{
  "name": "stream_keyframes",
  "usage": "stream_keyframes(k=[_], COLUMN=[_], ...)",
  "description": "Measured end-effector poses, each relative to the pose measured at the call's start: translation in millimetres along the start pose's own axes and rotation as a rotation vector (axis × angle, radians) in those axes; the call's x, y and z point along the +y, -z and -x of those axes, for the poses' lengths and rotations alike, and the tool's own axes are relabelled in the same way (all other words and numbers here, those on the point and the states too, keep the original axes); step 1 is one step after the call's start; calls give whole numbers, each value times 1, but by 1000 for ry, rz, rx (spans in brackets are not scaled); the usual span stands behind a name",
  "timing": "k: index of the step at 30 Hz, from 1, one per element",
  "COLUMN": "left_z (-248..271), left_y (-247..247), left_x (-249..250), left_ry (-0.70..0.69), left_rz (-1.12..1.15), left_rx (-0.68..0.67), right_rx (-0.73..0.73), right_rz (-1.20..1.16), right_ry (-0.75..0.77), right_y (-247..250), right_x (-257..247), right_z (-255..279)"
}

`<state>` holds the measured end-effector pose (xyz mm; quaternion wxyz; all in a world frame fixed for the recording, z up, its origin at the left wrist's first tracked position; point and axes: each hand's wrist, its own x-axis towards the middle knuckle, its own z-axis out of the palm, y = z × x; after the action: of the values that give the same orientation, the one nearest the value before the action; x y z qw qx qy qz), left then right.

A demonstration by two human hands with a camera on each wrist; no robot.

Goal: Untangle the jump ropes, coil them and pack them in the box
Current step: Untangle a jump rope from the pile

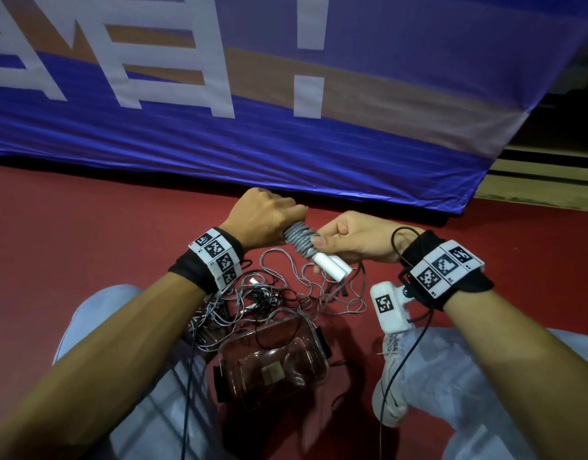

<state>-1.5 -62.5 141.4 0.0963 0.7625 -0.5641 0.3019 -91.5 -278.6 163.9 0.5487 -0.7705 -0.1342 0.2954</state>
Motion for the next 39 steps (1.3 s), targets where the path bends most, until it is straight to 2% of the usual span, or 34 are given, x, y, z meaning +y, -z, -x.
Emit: stream_keyframes(k=[7,15,19,23,26,28,30,35,39], left_z=[5,1,0,-5,-12,-14,-12,-14,-19], left_y=[-2,0,-5,-10,-13,-17,-24,-30,-30], left_x=[5,13,12,19,28,31,31,34,42], left_ry=[150,351,496,700,936,1074,1151,1220,1169], left_rz=[136,285,366,482,528,566,563,442,268], left_rx=[129,216,210,197,129,26,-89,-308,-417], right_rx=[21,73,94,162,247,303,356,563,584], right_rz=[-143,-366,-590,-725,-872,-955,-967,-742,-460], right_ry=[42,70,103,231,230,188,109,-105,-237], right_y=[-3,-4,-8,-14,-14,-16,-20,-31,-33], right_x=[-4,8,-3,-9,-9,-10,-10,-9,-9], right_z=[-1,-9,-2,-9,-18,-22,-25,-28,-24])
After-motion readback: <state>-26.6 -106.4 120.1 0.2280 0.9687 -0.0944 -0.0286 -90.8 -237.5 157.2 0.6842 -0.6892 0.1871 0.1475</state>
